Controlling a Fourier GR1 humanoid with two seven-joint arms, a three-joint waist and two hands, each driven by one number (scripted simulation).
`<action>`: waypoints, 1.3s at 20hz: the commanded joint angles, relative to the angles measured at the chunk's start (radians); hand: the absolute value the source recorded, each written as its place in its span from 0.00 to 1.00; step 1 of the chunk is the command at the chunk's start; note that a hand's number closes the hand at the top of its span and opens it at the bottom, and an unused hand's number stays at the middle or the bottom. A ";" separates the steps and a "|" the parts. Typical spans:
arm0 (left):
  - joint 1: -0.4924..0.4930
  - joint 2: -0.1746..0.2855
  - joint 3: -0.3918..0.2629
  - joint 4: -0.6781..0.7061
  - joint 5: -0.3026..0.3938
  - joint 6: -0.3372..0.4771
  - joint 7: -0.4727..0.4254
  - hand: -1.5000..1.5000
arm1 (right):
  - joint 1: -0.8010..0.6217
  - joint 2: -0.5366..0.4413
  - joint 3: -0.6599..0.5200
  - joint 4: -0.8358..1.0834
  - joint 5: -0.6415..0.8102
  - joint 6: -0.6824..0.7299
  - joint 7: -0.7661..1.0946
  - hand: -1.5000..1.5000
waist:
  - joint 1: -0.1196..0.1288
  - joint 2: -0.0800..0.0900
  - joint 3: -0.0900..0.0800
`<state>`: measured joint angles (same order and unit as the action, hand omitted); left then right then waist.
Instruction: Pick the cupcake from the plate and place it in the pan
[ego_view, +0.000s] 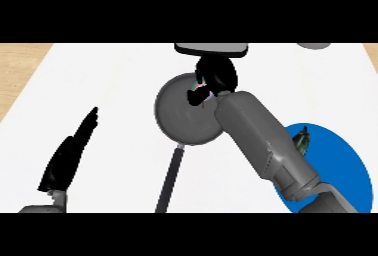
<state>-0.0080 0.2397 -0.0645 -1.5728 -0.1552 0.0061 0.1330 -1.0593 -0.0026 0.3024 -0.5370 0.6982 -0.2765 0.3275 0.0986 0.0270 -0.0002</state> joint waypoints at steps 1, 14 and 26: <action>-0.022 -0.023 -0.034 -0.024 -0.005 -0.008 0.016 0.50 | 0.003 0.002 0.010 0.112 -0.100 0.046 -0.075 1.00 | 0.035 0.012 0.001; -0.048 -0.018 -0.031 0.015 -0.021 -0.012 0.012 0.50 | 0.040 0.003 -0.183 0.085 -0.525 -0.177 -0.279 0.00 | 0.054 0.016 0.003; 0.033 -0.007 0.023 0.000 -0.004 0.008 -0.011 0.50 | 0.054 0.003 -0.380 0.134 -0.715 -0.437 -0.497 0.00 | -0.041 -0.009 0.001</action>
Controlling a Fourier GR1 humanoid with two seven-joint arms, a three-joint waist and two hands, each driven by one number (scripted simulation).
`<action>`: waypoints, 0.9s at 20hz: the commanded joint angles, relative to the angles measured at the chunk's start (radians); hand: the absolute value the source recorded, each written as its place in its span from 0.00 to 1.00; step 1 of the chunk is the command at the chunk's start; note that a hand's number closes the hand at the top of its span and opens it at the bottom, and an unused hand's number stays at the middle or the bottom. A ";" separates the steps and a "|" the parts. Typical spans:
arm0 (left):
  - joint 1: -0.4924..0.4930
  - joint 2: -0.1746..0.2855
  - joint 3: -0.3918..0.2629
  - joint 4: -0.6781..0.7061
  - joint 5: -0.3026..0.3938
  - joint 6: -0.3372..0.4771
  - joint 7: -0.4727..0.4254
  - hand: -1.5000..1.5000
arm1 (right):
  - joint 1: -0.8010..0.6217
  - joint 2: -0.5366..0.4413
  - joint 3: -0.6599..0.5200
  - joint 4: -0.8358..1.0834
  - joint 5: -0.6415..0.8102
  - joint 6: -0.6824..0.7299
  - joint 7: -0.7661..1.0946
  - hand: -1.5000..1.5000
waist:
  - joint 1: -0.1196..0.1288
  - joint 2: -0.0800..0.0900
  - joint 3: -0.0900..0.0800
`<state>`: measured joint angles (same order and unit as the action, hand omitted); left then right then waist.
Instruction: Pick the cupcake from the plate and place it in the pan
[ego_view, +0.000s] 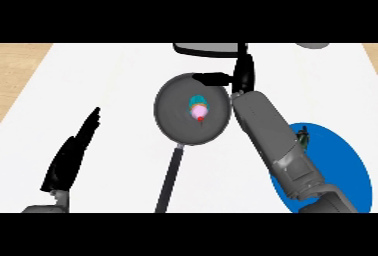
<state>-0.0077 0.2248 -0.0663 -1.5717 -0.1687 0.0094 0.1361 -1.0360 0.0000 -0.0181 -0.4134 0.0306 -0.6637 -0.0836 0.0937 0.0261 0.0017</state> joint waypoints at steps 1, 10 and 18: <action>0.067 0.031 0.027 -0.038 0.027 -0.026 -0.027 0.50 | 0.043 -0.049 -0.094 0.014 -0.064 0.017 -0.141 0.00 | -0.030 -0.005 0.000; 0.083 0.000 0.044 -0.016 -0.015 0.019 -0.029 0.50 | 0.182 -0.194 -0.132 0.002 -0.080 0.198 -0.320 0.00 | -0.079 -0.022 -0.001; 0.088 -0.022 0.037 -0.078 -0.023 0.011 0.035 0.50 | 0.318 -0.365 -0.145 -0.066 -0.090 0.388 -0.350 0.00 | -0.088 -0.026 -0.001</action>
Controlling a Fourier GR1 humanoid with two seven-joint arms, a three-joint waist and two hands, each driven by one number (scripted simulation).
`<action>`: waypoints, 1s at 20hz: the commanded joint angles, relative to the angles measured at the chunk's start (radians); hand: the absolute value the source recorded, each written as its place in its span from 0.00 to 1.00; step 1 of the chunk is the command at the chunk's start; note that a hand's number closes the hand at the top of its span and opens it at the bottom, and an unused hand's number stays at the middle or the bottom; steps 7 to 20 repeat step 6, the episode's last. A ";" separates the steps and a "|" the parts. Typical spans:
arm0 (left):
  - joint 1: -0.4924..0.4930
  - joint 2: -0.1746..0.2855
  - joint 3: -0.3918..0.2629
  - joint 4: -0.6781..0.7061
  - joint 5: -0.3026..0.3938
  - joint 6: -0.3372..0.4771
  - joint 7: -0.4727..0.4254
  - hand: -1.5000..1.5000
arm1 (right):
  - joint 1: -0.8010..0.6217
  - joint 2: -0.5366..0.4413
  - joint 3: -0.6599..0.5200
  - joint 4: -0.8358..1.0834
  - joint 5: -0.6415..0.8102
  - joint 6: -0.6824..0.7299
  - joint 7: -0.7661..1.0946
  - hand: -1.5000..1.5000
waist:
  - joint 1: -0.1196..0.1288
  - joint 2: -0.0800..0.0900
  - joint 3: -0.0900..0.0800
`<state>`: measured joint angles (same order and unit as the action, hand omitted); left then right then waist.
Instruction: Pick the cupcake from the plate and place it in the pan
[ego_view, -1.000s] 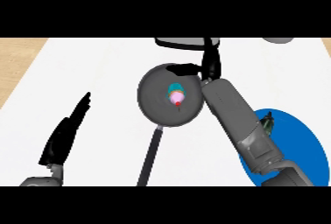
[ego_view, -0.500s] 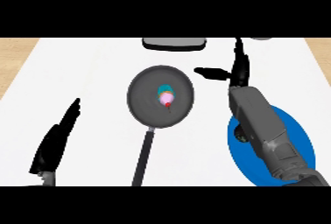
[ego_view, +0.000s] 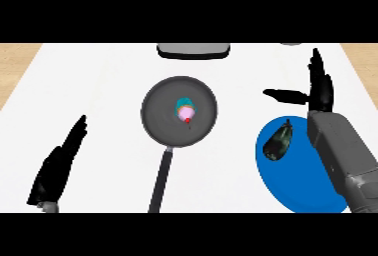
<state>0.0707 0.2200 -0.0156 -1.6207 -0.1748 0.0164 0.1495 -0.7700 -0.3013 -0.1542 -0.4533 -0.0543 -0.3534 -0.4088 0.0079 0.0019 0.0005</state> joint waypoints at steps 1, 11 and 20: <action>0.020 -0.019 0.007 0.037 0.000 -0.006 -0.045 0.50 | 0.086 -0.054 -0.010 -0.022 -0.007 0.085 -0.050 0.00 | -0.003 -0.001 0.000; 0.024 0.012 0.043 0.033 0.006 -0.030 -0.072 0.50 | 0.105 -0.172 -0.027 -0.105 -0.030 0.203 0.039 0.00 | -0.007 -0.003 -0.001; 0.024 0.012 0.043 0.033 0.006 -0.030 -0.072 0.50 | 0.105 -0.172 -0.027 -0.105 -0.030 0.203 0.039 0.00 | -0.007 -0.003 -0.001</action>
